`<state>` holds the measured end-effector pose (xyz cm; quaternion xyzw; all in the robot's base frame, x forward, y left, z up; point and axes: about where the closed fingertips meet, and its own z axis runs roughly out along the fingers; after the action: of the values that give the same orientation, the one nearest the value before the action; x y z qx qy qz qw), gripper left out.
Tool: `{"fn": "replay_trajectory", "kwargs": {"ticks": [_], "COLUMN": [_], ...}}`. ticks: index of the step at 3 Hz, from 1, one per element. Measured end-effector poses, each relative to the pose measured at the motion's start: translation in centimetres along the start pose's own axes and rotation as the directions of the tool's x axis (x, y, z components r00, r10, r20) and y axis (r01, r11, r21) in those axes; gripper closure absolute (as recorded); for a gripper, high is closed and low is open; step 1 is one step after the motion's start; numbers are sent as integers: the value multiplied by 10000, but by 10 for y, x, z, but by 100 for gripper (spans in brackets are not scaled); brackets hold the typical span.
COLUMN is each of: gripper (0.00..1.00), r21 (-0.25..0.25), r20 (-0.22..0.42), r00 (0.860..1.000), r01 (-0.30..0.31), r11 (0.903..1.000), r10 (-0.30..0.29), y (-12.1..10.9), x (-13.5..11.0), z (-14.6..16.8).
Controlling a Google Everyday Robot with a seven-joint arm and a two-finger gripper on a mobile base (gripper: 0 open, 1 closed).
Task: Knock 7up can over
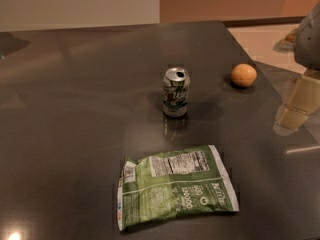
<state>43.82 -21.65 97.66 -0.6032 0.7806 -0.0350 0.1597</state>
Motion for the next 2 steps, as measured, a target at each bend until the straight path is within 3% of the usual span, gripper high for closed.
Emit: {"fn": "replay_trajectory", "kwargs": {"ticks": [2], "gripper": [0], "r21": [-224], "r20": [172], "r00": [9998], "r01": [-31], "r11": [9997], "r10": [35], "y": [-7], "x": [-8], "z": [3]}}
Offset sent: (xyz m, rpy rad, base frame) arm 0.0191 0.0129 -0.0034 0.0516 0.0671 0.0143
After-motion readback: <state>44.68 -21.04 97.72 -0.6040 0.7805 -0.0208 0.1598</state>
